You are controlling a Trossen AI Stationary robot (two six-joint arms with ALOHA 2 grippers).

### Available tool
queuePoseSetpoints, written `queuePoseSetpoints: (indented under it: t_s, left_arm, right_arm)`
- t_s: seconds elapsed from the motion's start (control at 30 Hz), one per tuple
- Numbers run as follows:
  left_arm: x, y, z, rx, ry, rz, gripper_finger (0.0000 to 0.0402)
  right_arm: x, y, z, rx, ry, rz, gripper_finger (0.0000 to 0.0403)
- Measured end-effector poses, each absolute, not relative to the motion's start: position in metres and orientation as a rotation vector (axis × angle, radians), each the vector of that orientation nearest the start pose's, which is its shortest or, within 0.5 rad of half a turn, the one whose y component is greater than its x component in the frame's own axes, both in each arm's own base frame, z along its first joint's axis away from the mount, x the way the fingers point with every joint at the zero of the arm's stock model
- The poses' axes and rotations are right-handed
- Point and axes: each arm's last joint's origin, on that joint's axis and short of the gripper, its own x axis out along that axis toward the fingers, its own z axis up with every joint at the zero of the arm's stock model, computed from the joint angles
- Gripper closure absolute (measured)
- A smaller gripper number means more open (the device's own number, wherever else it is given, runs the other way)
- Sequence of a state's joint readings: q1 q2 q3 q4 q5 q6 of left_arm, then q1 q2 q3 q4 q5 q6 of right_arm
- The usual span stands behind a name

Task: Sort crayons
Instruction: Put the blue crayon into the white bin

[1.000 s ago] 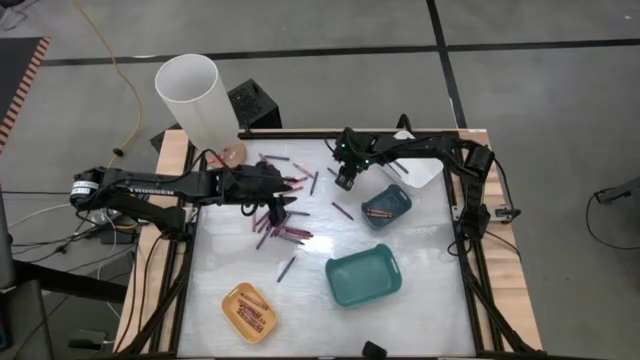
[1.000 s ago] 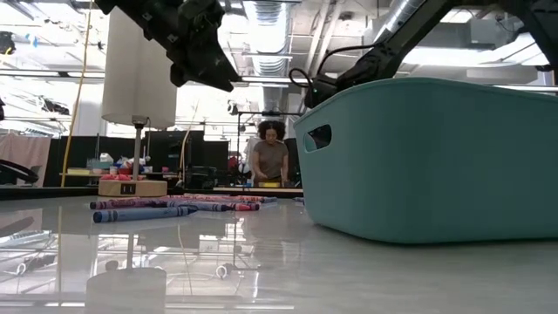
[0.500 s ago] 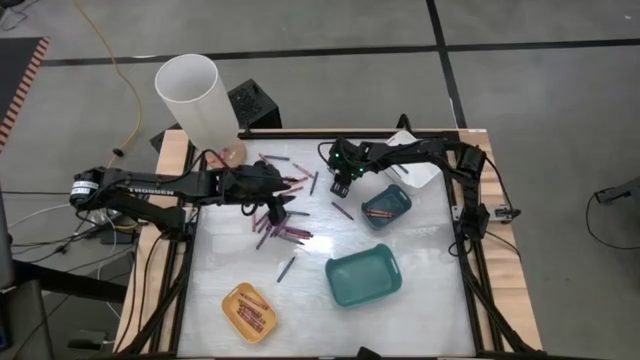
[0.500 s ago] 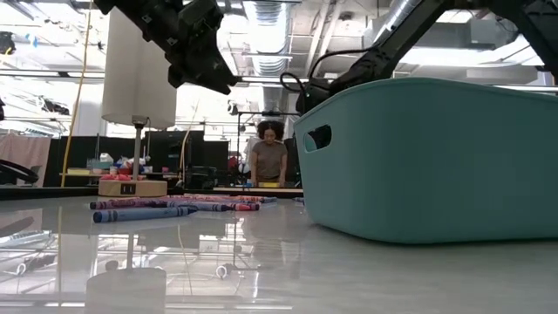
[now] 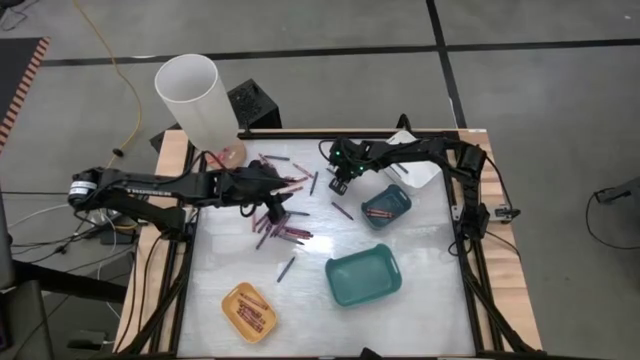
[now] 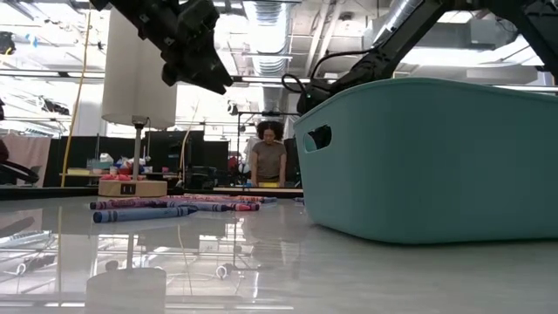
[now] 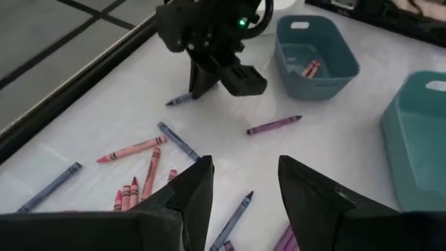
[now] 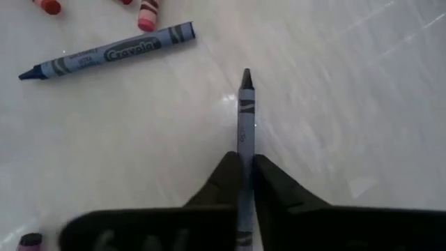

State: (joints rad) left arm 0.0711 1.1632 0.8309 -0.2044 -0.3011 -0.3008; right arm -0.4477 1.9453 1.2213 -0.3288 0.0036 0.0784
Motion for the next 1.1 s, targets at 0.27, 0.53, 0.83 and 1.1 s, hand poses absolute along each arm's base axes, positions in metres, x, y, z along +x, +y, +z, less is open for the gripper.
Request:
queuePoseSetpoints:
  t_s: [0.27, 0.53, 0.83, 1.1]
  left_arm:
    - [0.225, 0.025, 0.272, -0.285, 0.303, 0.421, 0.0251]
    - [0.188, 0.023, 0.256, -0.323, 0.123, 0.423, 0.0251]
    - [0.167, 0.021, 0.246, -0.329, 0.055, 0.418, 0.0251]
    - [0.163, 0.021, 0.239, -0.327, 0.066, 0.42, 0.0251]
  right_arm:
    - [0.35, -0.167, 0.154, 0.307, 0.989, -0.454, 0.0397]
    - [0.339, -0.163, 0.205, 0.275, 0.857, -0.45, 0.04]
    - [0.288, -0.156, 0.265, 0.235, 0.833, -0.568, 0.04]
    - [0.218, -0.147, 0.262, 0.319, 0.812, -0.779, 0.04]
